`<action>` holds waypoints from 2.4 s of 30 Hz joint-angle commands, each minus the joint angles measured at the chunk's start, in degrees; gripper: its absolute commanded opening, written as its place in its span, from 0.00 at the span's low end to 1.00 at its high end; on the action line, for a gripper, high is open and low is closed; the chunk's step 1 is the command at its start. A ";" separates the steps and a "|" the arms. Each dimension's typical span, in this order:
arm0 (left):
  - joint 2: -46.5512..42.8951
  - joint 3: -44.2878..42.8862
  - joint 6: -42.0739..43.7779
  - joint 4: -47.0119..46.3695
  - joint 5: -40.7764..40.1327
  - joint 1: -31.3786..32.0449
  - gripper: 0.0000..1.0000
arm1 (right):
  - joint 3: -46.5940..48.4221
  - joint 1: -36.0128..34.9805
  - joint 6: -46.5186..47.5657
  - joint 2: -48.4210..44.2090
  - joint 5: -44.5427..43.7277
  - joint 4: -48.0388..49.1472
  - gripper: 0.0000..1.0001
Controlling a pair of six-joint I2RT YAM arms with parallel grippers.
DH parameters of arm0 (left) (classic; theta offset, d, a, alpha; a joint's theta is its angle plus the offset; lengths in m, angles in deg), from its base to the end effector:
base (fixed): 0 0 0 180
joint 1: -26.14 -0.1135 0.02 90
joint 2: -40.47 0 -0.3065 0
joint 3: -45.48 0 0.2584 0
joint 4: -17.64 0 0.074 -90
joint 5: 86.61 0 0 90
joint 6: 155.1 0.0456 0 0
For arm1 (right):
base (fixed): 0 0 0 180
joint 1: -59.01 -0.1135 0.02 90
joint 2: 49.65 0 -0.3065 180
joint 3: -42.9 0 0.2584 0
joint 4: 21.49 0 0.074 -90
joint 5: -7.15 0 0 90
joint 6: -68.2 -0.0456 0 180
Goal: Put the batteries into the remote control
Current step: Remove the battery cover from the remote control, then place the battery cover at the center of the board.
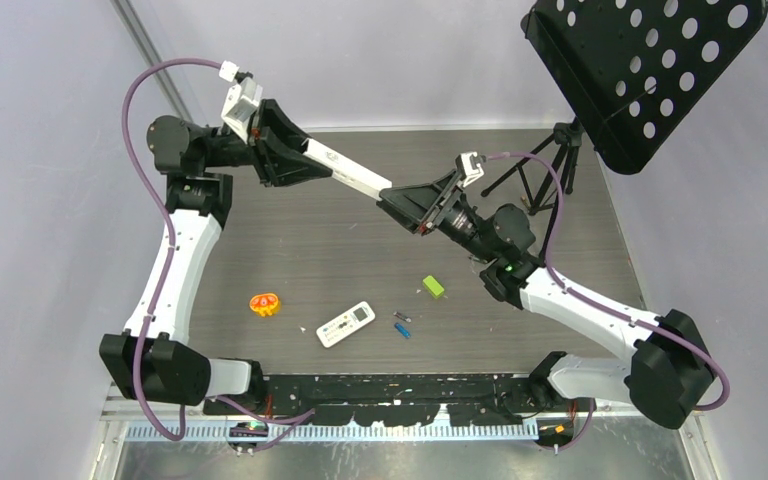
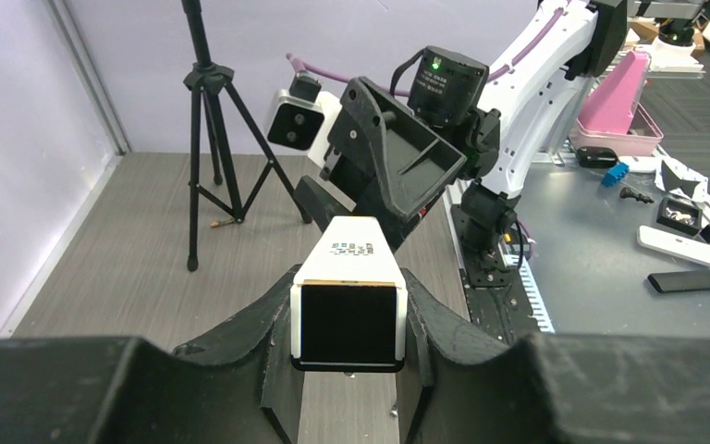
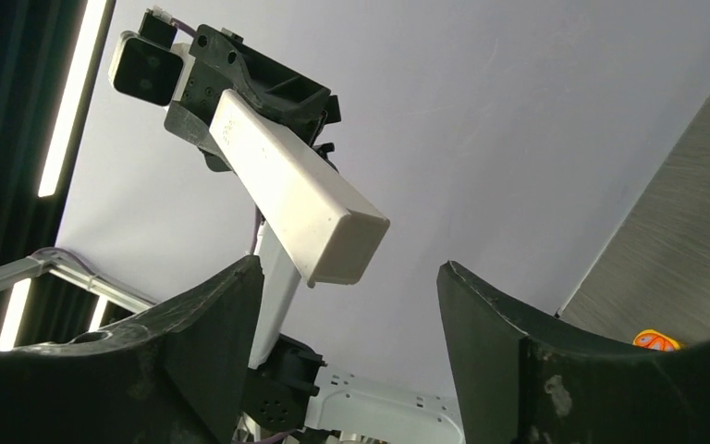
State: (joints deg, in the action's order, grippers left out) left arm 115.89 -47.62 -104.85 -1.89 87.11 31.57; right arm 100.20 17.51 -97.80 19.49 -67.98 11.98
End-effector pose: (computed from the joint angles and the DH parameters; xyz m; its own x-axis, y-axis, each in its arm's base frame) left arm 0.2465 -0.0690 0.5364 -0.0477 -0.0657 -0.9967 0.9988 -0.0105 -0.0471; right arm 0.1971 0.1900 0.3904 -0.7280 0.6081 -0.3167 -0.4660 -0.1001 0.8791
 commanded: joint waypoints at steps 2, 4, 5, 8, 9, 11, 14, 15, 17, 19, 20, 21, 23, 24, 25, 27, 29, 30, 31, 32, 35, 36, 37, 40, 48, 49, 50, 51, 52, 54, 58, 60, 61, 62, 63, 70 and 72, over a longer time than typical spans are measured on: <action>-0.80 0.76 0.79 -0.66 2.44 -0.51 0.00 | 0.74 0.09 1.55 -1.28 -1.49 0.54 0.78; -0.88 1.15 0.44 -1.16 2.75 -0.51 0.00 | 1.96 0.10 0.38 -0.55 -1.43 -0.37 0.78; -0.98 1.36 0.24 -1.53 2.98 -0.51 0.00 | 2.56 0.10 -0.16 -0.12 -1.35 -0.76 0.75; -1.15 1.76 -0.06 -2.28 3.49 -0.51 0.00 | 3.73 0.10 -1.58 0.86 -1.17 -1.92 0.62; -1.15 1.82 -0.11 -2.29 3.58 -0.55 0.00 | 3.91 0.10 -1.63 0.90 -1.25 -2.58 0.58; -1.11 1.81 -0.24 -2.37 3.74 -0.66 0.00 | 3.81 0.10 -1.39 0.63 -1.63 -3.88 0.52; -0.89 1.85 -0.40 -2.29 3.73 -1.16 0.00 | 3.61 0.10 -1.23 0.47 -1.61 -5.28 0.41; -0.74 1.86 -0.50 -2.34 3.68 -1.39 0.00 | 3.44 0.10 -1.21 0.40 -1.60 -5.51 0.38; -0.42 1.89 -0.81 -2.34 3.72 -1.69 0.00 | 3.34 0.10 -1.20 0.17 -1.60 -6.22 0.34; -0.14 1.96 -1.04 -2.43 3.70 -1.91 0.00 | 3.26 0.09 -0.86 -0.08 -1.77 -7.30 0.33; -0.03 2.06 -1.11 -2.47 3.71 -1.91 0.00 | 3.31 0.10 -0.63 -0.21 -1.85 -7.77 0.31; 0.06 2.19 -1.23 -2.55 3.64 -1.90 0.00 | 3.43 0.12 -0.51 -0.28 -1.93 -8.23 0.29; 0.20 2.34 -1.21 -2.64 3.48 -2.00 0.00 | 3.70 0.10 -0.30 -0.41 -1.87 -9.14 0.22; 0.30 2.46 -1.21 -2.65 3.47 -2.00 0.00 | 3.76 0.14 -0.39 -0.41 -1.82 -9.14 0.18; 0.38 2.53 -1.21 -2.73 3.43 -2.07 0.00 | 3.95 0.10 -0.41 -0.41 -1.72 -9.19 0.14; 0.66 2.71 -1.22 -2.73 3.42 -2.09 0.00 | 4.09 0.12 -0.50 -0.54 -1.81 -9.39 0.05; 0.92 3.15 -1.21 -2.69 3.41 -2.78 0.00 | 4.11 0.18 0.00 -1.01 -2.26 -10.10 0.01; 1.05 3.80 -1.14 -2.71 3.20 -3.50 0.00 | 4.11 0.31 0.59 -1.29 -2.78 -10.58 0.00; 1.39 5.15 -1.13 -2.69 2.53 -4.37 0.00 | 4.07 0.54 1.26 -1.77 -3.40 -11.12 0.00; 1.62 6.54 -1.28 -2.45 1.72 -5.05 0.00 | 3.96 0.80 1.93 -2.15 -4.27 -11.86 0.00; 2.30 10.85 -1.60 -1.44 0.39 -7.61 0.00 | 3.89 1.91 4.65 -3.74 -7.02 -14.81 0.00; 2.29 12.49 -1.73 -1.41 -0.06 -8.05 0.00 | 3.97 2.29 5.92 -4.28 -8.32 -16.14 0.00; 2.24 14.00 -1.66 -1.41 -0.60 -8.41 0.00 | 4.15 2.61 7.16 -4.75 -9.51 -17.31 0.00; 1.44 17.54 -0.63 -0.91 -2.63 -9.56 0.00 | 5.06 3.17 10.52 -6.02 -15.35 -23.88 0.00; -2.82 13.97 23.21 30.24 -11.46 -9.03 0.00 | 5.90 4.53 15.73 -3.11 -32.53 -40.89 0.00; -2.89 13.80 22.73 29.74 -11.35 -8.67 0.00 | 5.53 4.85 15.96 -2.08 -33.13 -41.70 0.00; -3.08 13.66 21.92 28.84 -11.19 -8.21 0.00 | 5.16 5.48 16.11 -0.90 -33.24 -42.27 0.00; -3.25 13.67 21.09 27.57 -11.16 -7.73 0.00 | 4.59 6.11 16.26 0.38 -32.90 -42.28 0.01; -3.57 13.67 20.16 26.45 -11.13 -7.36 0.00 | 4.03 6.87 16.69 1.65 -32.16 -41.82 0.01; -4.20 14.11 19.14 24.82 -11.03 -6.39 0.00 | 3.05 7.57 18.01 4.33 -31.22 -41.09 0.00; -5.22 14.98 18.00 22.52 -10.21 -3.84 0.00 | 2.96 8.86 21.40 10.25 -28.25 -39.99 0.00; -5.06 14.91 17.87 22.21 -9.88 -3.24 0.00 | 3.62 9.44 21.74 12.81 -27.16 -40.64 0.01; -4.87 14.73 17.75 21.99 -9.68 -3.04 0.00 | 3.93 9.68 21.76 14.28 -26.73 -41.33 0.02; -4.65 14.56 17.20 21.43 -9.67 -2.85 0.00 | 4.09 9.87 21.70 14.90 -26.44 -41.88 0.05; -4.37 14.41 16.09 20.64 -9.47 -2.67 0.00 | 4.11 10.00 21.69 15.11 -26.35 -42.30 0.09; -3.90 14.65 13.59 15.88 -8.06 -1.12 0.00 | 6.42 10.55 25.63 10.86 -26.62 -51.63 0.77; -2.87 14.36 12.54 14.92 -7.40 -0.17 0.00 | 8.24 10.54 30.14 8.03 -22.57 -53.45 0.86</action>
State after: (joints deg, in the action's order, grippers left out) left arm 112.37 -31.38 -90.38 18.26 77.54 30.06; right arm 103.77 27.76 -74.66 34.07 -93.79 -37.35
